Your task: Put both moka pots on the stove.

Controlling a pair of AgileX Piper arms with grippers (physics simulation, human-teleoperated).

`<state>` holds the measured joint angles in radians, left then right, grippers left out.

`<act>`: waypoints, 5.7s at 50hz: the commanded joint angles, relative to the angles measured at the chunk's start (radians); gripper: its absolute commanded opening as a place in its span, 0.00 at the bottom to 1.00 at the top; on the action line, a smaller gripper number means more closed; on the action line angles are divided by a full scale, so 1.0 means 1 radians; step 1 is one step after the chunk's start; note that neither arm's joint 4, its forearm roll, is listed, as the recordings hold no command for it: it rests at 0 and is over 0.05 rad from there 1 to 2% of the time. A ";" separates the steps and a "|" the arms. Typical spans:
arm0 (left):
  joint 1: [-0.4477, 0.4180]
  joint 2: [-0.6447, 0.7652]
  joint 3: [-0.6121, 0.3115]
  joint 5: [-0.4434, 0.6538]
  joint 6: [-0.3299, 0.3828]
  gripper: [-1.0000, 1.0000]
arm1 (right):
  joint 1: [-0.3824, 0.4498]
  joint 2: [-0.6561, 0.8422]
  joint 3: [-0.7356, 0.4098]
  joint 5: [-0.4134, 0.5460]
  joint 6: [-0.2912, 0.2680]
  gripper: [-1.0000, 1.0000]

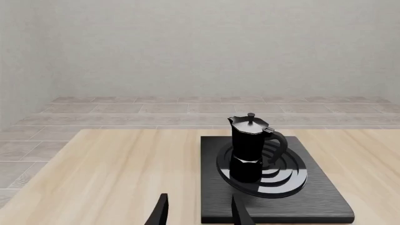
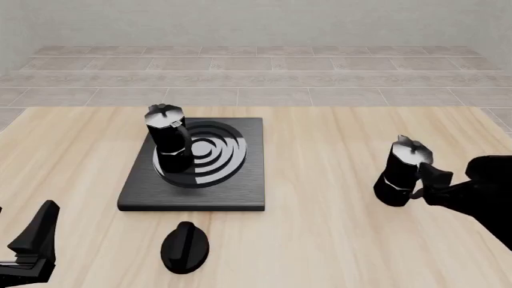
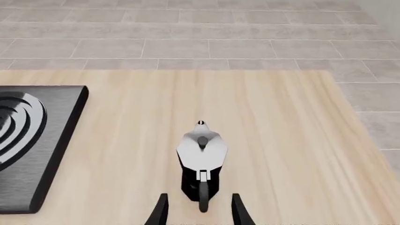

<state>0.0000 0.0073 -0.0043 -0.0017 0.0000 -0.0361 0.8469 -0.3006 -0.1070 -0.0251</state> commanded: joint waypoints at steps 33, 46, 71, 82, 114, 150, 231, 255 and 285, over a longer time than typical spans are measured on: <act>0.000 0.000 0.000 0.000 0.000 1.00 | -0.031 0.309 0.050 -0.290 0.004 1.00; 0.000 0.000 0.000 0.000 0.000 1.00 | -0.019 0.409 0.062 -0.374 0.020 1.00; 0.000 0.000 0.000 0.000 0.000 1.00 | -0.014 0.519 0.062 -0.466 0.033 1.00; 0.000 0.000 0.000 0.000 0.000 1.00 | -0.008 0.523 0.059 -0.482 0.031 0.00; 0.000 0.000 0.000 0.000 0.000 1.00 | 0.056 0.511 0.013 -0.596 -0.018 0.00; 0.000 0.000 0.000 0.000 0.000 1.00 | 0.255 0.556 -0.172 -0.649 0.023 0.00; 0.000 0.000 0.000 0.000 0.000 1.00 | 0.619 0.853 -0.524 -0.632 0.086 0.00; 0.000 0.000 0.000 0.000 0.000 1.00 | 0.659 0.889 -0.574 -0.636 0.095 0.00; 0.000 0.000 0.000 0.000 0.000 1.00 | 0.700 0.987 -0.620 -0.637 0.084 0.00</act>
<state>0.0000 0.0073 -0.0043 -0.0017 0.0000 0.6520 1.8360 -0.8874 -0.7356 0.0556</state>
